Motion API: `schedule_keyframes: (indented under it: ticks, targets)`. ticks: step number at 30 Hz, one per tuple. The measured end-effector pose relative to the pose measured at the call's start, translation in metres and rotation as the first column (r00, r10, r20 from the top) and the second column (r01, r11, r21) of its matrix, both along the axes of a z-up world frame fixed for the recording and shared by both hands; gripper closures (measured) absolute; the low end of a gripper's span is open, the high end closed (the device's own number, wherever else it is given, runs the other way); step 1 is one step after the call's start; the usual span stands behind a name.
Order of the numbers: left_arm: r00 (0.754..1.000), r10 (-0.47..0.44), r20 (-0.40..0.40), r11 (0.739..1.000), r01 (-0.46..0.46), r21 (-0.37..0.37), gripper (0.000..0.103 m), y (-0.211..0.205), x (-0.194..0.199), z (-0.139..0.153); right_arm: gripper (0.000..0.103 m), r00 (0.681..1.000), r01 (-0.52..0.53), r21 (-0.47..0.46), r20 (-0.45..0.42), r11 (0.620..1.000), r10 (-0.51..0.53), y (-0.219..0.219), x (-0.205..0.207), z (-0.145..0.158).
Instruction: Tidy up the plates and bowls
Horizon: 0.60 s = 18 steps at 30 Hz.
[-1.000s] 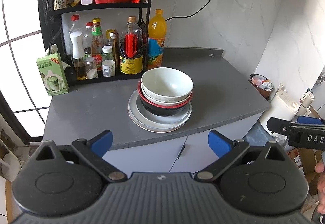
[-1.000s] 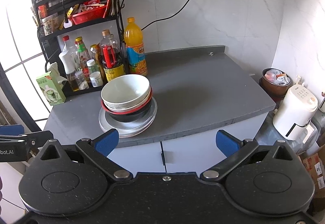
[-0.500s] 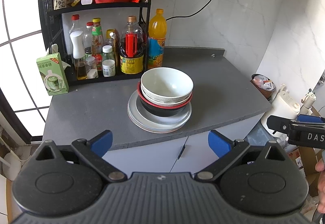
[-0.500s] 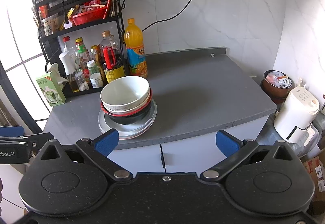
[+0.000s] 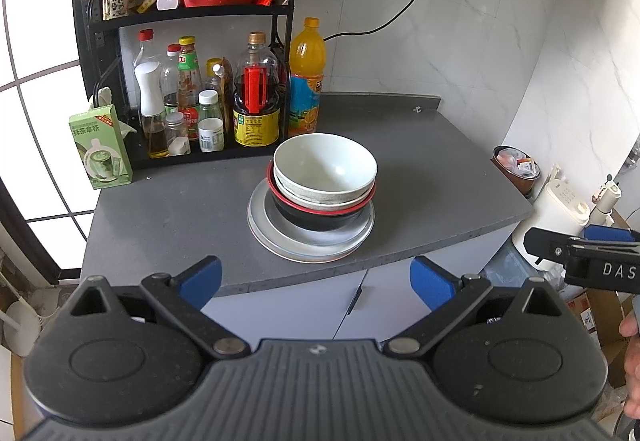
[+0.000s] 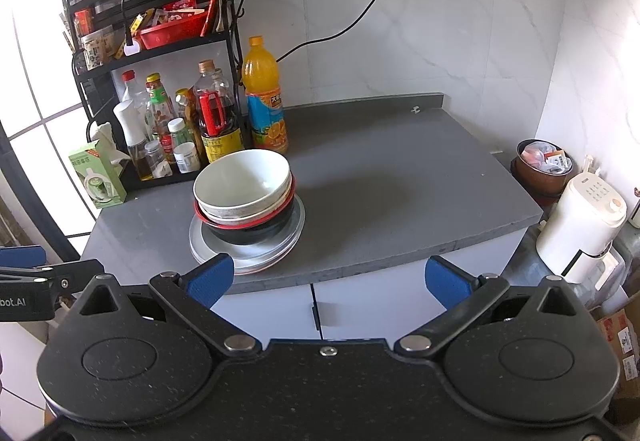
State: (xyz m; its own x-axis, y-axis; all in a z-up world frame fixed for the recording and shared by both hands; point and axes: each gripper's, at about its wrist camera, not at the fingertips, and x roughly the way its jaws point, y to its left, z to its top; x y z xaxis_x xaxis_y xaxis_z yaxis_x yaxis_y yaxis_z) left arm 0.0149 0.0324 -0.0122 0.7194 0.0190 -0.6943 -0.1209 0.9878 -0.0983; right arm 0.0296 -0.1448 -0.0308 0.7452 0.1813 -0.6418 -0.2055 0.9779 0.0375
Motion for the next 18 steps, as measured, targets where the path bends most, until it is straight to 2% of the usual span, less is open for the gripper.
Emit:
schedule_keyframes:
  ticks: [18]
  targets:
    - [1.000,0.007,-0.001,1.000,-0.007,-0.002,0.003,-0.0002,0.0016,-0.0016,0.000,1.000,-0.009,0.005,-0.006,1.000,0.009,-0.0034,-0.0016,-0.0005]
